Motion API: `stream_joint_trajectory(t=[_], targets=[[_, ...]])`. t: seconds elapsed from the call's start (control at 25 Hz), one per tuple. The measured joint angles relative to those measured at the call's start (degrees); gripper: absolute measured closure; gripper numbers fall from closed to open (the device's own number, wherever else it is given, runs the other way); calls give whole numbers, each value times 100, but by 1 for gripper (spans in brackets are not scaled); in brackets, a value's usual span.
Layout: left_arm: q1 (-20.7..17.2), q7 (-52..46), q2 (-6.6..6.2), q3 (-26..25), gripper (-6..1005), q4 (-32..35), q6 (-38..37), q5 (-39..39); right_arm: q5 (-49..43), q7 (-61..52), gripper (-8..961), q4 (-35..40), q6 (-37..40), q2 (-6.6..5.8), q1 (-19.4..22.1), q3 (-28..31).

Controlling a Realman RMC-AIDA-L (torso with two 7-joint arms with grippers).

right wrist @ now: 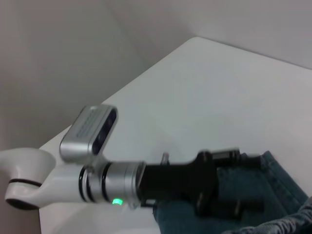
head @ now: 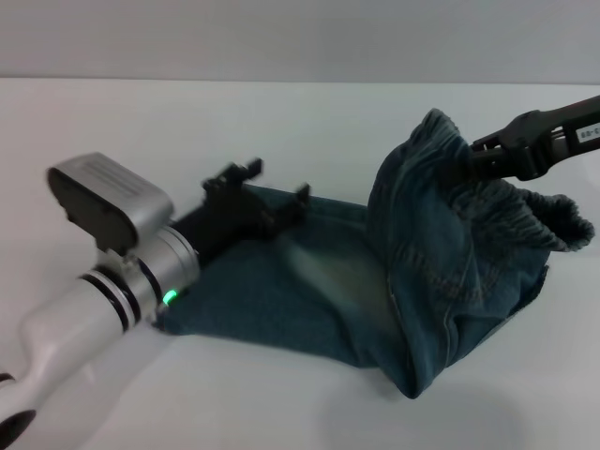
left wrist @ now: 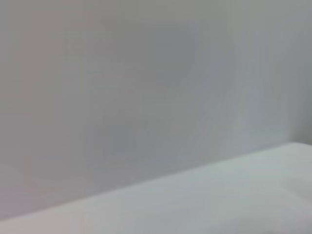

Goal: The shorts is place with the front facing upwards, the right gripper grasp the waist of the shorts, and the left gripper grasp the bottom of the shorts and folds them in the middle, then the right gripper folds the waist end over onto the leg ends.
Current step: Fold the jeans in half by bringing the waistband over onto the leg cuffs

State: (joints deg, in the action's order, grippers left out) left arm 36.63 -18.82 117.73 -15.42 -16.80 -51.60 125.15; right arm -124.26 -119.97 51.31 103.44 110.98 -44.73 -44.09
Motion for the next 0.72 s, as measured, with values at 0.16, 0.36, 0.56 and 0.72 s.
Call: stream_joint_trajectory(t=[0.16, 0.36, 0.56, 0.72], targets=[[-115, 44, -3, -668, 200, 173, -167, 0, 0, 79, 903, -127, -84, 59, -97, -46], [-220, 38, -14, -1097, 200, 346, -317, 0, 11, 347, 902, -174, -179, 305, -309, -214], [-247, 14, -5, -1155, 200, 489, -377, 0, -7, 499, 902, -215, -475, 514, -601, -822], [-264, 15, -4, -1162, 200, 506, -378, 0, -7, 528, 902, -326, -782, 598, -812, -1378]])
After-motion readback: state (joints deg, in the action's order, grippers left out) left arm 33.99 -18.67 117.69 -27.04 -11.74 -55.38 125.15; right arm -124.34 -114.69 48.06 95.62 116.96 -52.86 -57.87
